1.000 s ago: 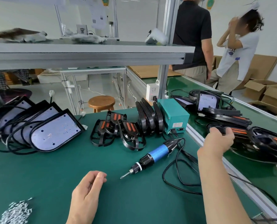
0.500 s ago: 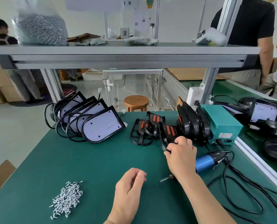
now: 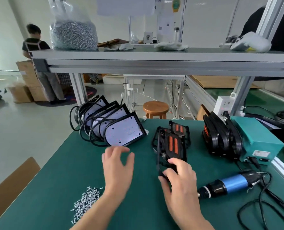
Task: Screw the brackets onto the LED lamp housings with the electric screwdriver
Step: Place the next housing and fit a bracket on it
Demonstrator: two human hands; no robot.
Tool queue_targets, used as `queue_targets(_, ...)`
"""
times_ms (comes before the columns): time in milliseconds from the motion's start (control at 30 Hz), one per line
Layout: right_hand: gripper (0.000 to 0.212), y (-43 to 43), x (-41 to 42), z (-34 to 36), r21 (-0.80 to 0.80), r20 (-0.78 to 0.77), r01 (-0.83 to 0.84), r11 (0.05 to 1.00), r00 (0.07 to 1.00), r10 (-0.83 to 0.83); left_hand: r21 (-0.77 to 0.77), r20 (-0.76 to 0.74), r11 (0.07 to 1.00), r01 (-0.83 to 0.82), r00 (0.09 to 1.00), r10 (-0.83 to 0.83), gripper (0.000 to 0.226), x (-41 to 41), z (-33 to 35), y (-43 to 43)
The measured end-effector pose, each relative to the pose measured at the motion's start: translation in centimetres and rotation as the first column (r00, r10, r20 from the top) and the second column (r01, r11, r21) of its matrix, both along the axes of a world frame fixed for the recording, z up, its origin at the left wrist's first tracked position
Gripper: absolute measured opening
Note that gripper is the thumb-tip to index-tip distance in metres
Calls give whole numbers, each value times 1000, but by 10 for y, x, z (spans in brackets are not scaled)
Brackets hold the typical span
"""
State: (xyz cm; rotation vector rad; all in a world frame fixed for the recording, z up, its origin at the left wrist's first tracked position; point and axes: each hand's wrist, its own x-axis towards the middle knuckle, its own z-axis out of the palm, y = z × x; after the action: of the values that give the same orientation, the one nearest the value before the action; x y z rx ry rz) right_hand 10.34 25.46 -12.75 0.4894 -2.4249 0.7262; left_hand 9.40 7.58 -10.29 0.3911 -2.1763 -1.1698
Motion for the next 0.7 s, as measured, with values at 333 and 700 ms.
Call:
queue_targets(333,14,-2,-12,-16,-62,-101,-45,997,994,39,-369,319,897,-242,874,367,93,-97,26,-121)
queue_targets(700,16,2,-21,-20,-176,-118,-46,983,993,26,-423,350,890,-166,877,330,39,-107,13,-115)
